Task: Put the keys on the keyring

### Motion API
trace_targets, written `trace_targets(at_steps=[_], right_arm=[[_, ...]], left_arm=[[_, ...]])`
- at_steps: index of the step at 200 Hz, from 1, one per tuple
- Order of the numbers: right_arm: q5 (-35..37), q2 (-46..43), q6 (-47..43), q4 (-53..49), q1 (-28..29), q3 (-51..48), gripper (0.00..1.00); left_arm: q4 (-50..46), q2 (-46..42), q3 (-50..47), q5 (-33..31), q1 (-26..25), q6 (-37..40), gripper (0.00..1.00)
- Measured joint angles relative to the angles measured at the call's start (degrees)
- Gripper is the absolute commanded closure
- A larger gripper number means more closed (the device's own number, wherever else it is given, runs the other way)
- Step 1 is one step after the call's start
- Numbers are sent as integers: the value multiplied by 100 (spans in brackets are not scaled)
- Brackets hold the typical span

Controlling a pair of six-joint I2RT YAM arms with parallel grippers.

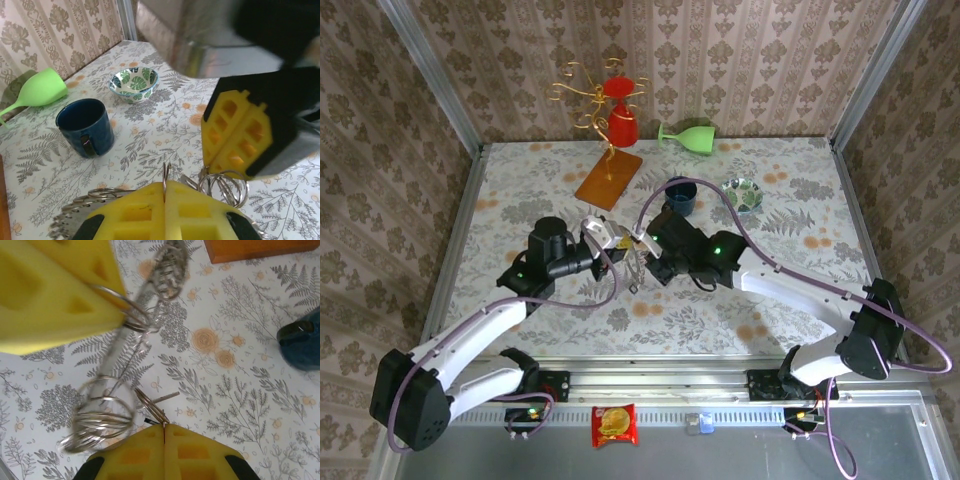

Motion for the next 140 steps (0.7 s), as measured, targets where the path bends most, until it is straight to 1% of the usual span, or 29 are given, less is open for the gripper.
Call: trace_targets(at_steps=[18,54,88,109,140], right_arm=[[-162,-179,-98,382,26,-199,100],[-501,-890,-400,1198,87,-841,100],[-551,-964,-601,1539,96,-920,100],[-374,-964,-708,1532,96,-920,100],[208,-931,-859,1362,94,-911,100]], left_arm=[[-42,76,7,-129,0,-42,100],[-221,216,17,-190,-2,-74,100],[-273,225,31,-175,-2,-79,100],[-275,205,31,-199,-2,-55,100],[-273,50,31,-232,-2,-11,100]])
